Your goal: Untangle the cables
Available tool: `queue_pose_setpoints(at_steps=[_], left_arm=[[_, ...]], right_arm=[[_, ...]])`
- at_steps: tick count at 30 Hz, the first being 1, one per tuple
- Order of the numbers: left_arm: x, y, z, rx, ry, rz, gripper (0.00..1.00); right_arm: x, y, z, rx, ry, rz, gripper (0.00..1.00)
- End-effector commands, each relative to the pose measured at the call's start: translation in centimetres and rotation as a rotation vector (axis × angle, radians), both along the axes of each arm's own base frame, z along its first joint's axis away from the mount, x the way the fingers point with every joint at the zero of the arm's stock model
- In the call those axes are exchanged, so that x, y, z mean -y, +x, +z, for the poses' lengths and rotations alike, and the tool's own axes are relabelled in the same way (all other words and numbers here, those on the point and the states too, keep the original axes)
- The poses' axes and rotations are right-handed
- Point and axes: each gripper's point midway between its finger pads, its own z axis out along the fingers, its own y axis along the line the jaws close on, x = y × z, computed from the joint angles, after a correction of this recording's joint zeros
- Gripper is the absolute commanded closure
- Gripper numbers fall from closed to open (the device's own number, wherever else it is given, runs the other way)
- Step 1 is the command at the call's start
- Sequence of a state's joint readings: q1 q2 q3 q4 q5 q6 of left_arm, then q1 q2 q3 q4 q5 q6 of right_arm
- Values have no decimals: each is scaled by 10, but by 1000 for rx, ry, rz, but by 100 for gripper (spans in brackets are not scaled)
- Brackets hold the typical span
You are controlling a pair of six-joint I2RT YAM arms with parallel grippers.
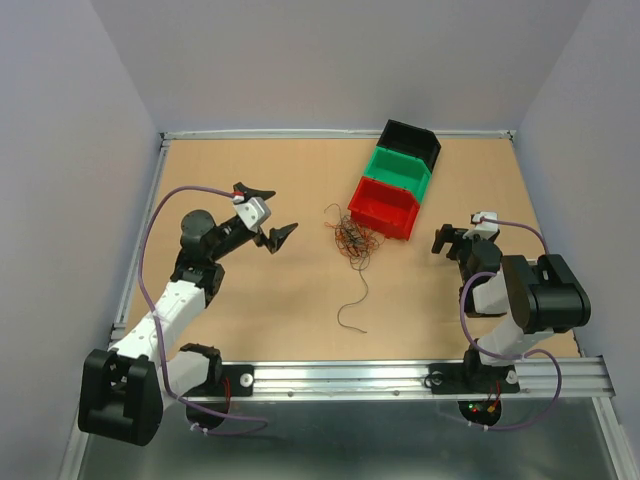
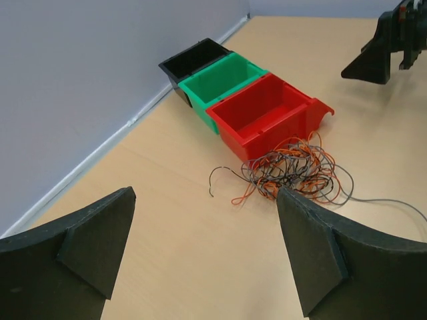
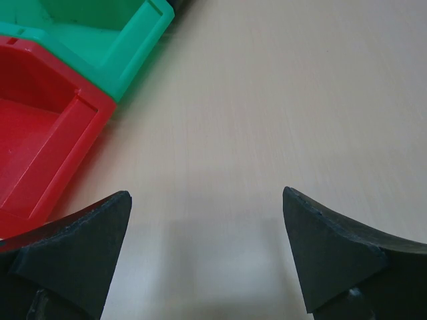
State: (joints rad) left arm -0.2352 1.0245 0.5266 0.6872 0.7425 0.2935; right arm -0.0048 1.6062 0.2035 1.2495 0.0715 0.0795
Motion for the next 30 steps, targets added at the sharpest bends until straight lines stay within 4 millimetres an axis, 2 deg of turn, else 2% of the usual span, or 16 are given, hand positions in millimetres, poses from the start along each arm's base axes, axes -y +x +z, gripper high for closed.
queue_pose_setpoints(at_steps=[1, 6, 9, 13, 14, 16, 19, 21, 22, 23, 24, 25, 27, 28, 29, 30], left_arm=[[5, -2, 20, 103, 50, -43, 1], [9, -4, 19, 101, 67, -75, 1], [16, -8, 12, 70, 79, -133, 1], [28, -1, -2, 33, 94, -117, 1], [33, 1, -14, 8, 109, -120, 1], [46, 5, -22, -6, 128, -120, 1], [62, 21, -56, -94, 182, -104, 1], [72, 34, -56, -109, 200, -85, 1], [77, 38, -76, -169, 236, -86, 2], [84, 40, -82, -187, 251, -78, 3], [92, 48, -76, -180, 252, -75, 4], [97, 51, -92, -224, 280, -77, 4], [113, 59, -92, -231, 291, -62, 3], [117, 60, -113, -286, 329, -61, 4], [120, 65, -120, -309, 348, -43, 6], [129, 69, -116, -312, 349, -49, 6]], right_arm=[[1, 13, 25, 92, 0, -10, 0], [1, 13, 25, 92, 0, -10, 0], [1, 14, 25, 92, 2, -8, 0], [0, 13, 25, 92, 2, -7, 0], [0, 14, 26, 93, 0, -7, 0], [0, 14, 25, 92, 0, -7, 0], [1, 14, 26, 93, 0, -8, 0], [1, 14, 25, 92, 0, -8, 0], [1, 14, 26, 93, -1, -7, 0], [1, 13, 26, 92, -1, -8, 0], [1, 14, 26, 93, -1, -8, 0], [1, 14, 26, 93, -3, -8, 0], [1, 14, 26, 93, -1, -8, 0], [1, 14, 26, 92, -1, -7, 0], [1, 14, 25, 92, -1, -8, 0], [1, 13, 25, 92, -3, -6, 0]])
